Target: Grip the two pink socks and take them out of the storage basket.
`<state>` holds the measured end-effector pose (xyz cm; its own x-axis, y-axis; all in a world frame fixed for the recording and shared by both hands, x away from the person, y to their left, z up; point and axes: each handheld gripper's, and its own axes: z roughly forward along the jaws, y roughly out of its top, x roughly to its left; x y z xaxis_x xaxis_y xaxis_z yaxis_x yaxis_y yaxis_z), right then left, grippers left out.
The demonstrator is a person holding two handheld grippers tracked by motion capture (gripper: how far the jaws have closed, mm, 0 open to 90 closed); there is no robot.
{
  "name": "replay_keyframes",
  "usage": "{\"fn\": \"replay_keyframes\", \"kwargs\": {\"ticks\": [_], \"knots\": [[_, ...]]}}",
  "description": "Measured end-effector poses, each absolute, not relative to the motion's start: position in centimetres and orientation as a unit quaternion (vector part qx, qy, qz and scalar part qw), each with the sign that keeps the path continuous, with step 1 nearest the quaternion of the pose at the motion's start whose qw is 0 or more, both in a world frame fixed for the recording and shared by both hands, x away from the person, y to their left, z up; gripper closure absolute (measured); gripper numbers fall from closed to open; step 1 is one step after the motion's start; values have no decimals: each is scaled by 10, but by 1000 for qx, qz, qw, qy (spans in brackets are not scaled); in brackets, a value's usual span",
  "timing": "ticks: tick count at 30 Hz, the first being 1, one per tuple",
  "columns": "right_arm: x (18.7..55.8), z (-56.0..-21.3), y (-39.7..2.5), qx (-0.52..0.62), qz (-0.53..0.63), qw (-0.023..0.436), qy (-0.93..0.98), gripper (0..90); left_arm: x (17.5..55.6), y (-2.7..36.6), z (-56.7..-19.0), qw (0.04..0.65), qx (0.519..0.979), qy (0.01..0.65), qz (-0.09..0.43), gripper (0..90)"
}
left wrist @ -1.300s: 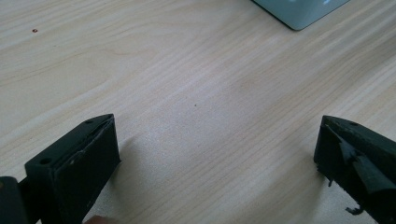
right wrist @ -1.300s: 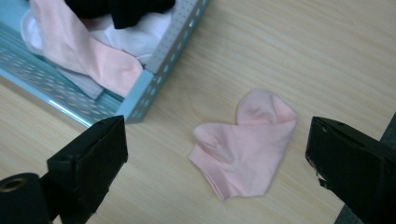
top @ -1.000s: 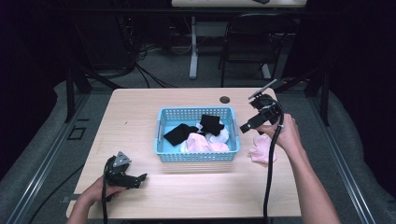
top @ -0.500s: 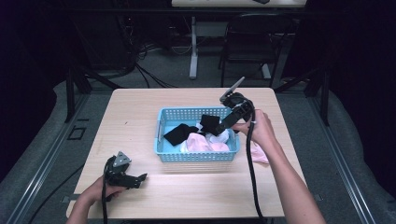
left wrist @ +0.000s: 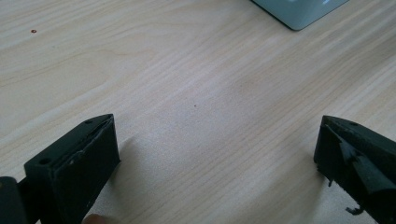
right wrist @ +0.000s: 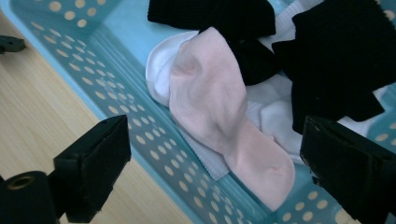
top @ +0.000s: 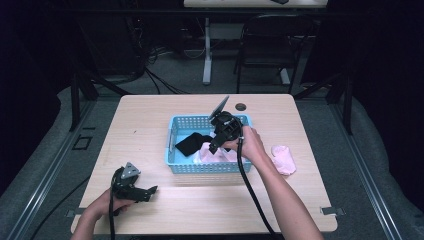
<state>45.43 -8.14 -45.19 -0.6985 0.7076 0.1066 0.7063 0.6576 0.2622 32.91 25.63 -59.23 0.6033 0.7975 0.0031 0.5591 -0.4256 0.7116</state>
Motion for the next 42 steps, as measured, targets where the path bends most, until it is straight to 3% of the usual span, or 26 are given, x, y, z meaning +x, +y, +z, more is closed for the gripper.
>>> {"fn": "replay_keyframes", "kwargs": {"ticks": [6, 9, 16, 26, 29, 30, 33, 36, 38, 42], "knots": [[459, -471, -69, 398, 126, -14, 909, 343, 329, 256, -592, 345, 826, 410, 173, 0], [461, -483, -65, 398, 113, -6, 911, 418, 329, 256, -592, 345, 827, 409, 173, 0], [462, -505, -54, 395, 67, 6, 916, 504, 329, 256, -592, 345, 827, 409, 173, 0], [467, -513, -58, 402, 64, 19, 913, 896, 329, 256, -592, 345, 827, 409, 173, 0], [466, -507, -62, 404, 79, 22, 911, 869, 329, 256, -592, 345, 827, 409, 173, 0], [466, -505, -63, 406, 87, 22, 910, 805, 329, 256, -592, 345, 827, 409, 173, 0], [467, -506, -62, 412, 86, 15, 907, 446, 329, 256, -592, 345, 827, 409, 173, 0], [469, -512, -57, 411, 73, 8, 908, 302, 329, 256, -592, 345, 827, 409, 173, 0], [471, -517, -54, 410, 62, 10, 910, 322, 329, 256, -592, 345, 827, 409, 173, 0], [473, -523, -50, 412, 64, 12, 909, 659, 329, 256, -592, 345, 827, 409, 173, 0]]}}
